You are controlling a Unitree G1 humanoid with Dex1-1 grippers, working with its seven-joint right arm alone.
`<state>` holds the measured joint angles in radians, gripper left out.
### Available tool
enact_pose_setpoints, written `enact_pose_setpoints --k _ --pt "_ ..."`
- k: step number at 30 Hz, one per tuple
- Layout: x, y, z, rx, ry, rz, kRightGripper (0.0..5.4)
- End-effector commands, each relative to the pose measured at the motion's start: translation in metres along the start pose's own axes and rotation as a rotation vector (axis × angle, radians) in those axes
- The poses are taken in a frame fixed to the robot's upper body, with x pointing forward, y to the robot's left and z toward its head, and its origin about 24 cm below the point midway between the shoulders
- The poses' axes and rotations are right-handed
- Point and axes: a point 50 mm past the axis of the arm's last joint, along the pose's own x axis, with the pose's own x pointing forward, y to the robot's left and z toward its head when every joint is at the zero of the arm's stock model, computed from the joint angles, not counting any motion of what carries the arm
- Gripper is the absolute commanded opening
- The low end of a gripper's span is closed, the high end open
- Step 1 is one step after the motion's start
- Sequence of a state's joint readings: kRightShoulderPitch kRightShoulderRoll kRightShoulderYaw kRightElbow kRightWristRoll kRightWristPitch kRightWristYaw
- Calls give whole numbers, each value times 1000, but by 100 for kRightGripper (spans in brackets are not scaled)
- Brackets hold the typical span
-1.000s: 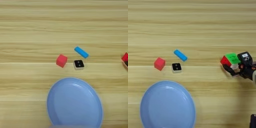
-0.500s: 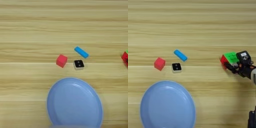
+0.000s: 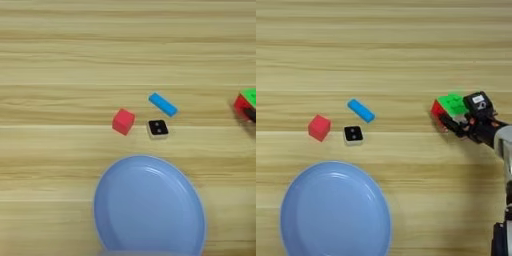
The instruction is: Move the objects on the table
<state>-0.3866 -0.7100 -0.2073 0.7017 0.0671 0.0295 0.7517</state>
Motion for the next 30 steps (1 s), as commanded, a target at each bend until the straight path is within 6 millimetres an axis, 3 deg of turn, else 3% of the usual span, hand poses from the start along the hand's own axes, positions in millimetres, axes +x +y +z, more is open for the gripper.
enact_pose_setpoints --k 1,5,19,30 --pt "0 -3 59 -122 -166 -2 335" --pt "5 9 76 -139 -208 35 335" --pt "45 77 128 -161 -357 239 335" --pt "69 117 153 -171 -404 339 335"
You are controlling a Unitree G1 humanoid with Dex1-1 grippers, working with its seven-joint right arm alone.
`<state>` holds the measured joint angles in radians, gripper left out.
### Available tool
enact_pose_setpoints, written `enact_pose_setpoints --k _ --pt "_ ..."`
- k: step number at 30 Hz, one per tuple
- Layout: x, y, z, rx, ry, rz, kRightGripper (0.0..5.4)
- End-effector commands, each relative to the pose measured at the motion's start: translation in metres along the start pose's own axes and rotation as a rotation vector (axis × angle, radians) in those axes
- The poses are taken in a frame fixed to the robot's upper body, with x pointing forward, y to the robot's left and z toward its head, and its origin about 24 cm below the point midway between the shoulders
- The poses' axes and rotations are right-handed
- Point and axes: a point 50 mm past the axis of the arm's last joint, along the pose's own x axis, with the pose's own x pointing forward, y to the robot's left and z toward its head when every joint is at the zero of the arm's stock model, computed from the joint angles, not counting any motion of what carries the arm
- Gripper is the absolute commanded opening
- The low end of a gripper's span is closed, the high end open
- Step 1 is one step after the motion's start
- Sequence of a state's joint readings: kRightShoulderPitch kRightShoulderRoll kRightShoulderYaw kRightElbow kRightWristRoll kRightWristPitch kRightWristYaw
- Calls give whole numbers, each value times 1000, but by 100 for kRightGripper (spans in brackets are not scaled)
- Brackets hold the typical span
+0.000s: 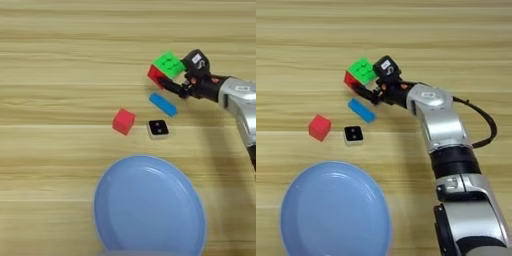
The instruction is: Move the objects on the table
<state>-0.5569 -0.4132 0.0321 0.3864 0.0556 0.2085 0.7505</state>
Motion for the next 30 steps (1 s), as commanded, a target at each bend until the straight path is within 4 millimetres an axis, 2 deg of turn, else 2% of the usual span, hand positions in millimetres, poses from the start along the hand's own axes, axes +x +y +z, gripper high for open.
enact_pose_setpoints --k 1,10,15,21,30 --pt "17 -5 49 -109 -124 -9 335" --pt "49 18 47 -85 -109 65 335" --pt "59 28 42 -66 -100 92 335" --pt "68 37 28 -33 -65 107 335" --pt "72 38 11 -13 -22 101 335"
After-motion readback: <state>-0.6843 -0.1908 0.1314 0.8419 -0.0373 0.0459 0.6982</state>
